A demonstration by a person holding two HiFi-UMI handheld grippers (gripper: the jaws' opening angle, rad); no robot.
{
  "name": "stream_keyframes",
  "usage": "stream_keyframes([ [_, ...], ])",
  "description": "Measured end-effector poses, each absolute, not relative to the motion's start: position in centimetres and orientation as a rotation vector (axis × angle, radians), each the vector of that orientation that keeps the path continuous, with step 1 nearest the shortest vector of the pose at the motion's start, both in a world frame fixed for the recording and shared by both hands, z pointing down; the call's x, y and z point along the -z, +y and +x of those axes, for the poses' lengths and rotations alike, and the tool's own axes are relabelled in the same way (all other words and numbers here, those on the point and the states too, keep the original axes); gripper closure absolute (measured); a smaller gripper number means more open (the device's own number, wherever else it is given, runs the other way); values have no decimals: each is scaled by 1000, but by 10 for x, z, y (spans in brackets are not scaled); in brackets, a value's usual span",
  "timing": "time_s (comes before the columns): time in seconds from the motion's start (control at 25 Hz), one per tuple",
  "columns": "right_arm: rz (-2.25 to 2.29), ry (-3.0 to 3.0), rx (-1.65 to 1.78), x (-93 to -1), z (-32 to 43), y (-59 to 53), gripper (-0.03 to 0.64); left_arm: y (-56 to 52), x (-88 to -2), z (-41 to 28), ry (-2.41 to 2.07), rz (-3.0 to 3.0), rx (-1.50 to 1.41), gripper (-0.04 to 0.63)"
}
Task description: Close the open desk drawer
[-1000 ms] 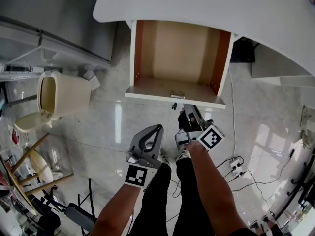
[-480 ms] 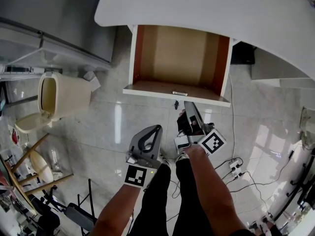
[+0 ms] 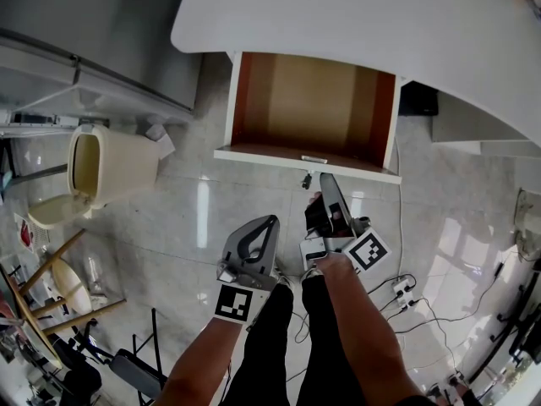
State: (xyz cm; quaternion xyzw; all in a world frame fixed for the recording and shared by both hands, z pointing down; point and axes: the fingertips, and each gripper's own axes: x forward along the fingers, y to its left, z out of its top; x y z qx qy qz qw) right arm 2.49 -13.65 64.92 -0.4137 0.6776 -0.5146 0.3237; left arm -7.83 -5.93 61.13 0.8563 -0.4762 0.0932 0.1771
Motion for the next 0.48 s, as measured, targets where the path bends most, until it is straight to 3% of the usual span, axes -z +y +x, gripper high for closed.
stream_keyframes([
  [0.48,-1050,1755,1311,-624,26,-144,574,-70,-608,-92,-1389,2419,-282,588],
])
